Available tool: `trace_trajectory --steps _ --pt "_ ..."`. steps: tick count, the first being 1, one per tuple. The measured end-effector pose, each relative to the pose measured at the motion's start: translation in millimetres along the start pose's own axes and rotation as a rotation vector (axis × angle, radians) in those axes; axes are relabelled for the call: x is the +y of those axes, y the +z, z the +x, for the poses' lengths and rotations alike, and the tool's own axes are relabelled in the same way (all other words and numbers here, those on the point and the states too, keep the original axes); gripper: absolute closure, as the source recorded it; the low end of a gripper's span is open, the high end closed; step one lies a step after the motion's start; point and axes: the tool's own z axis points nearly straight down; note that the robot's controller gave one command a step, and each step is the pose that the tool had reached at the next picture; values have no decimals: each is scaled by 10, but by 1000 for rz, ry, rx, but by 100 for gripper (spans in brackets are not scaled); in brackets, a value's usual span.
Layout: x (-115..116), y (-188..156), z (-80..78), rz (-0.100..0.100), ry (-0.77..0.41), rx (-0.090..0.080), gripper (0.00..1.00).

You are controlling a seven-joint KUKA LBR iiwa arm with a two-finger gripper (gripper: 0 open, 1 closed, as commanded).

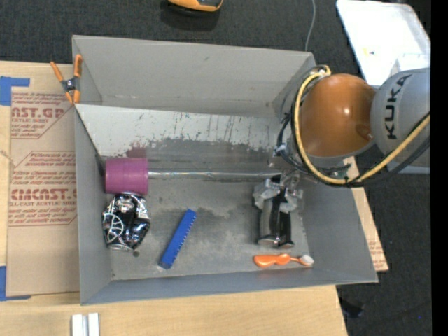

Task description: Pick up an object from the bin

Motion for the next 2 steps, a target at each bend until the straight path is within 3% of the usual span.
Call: trace_trajectory --steps 2 --pt "3 -883 -22 -2 1 -2 100"
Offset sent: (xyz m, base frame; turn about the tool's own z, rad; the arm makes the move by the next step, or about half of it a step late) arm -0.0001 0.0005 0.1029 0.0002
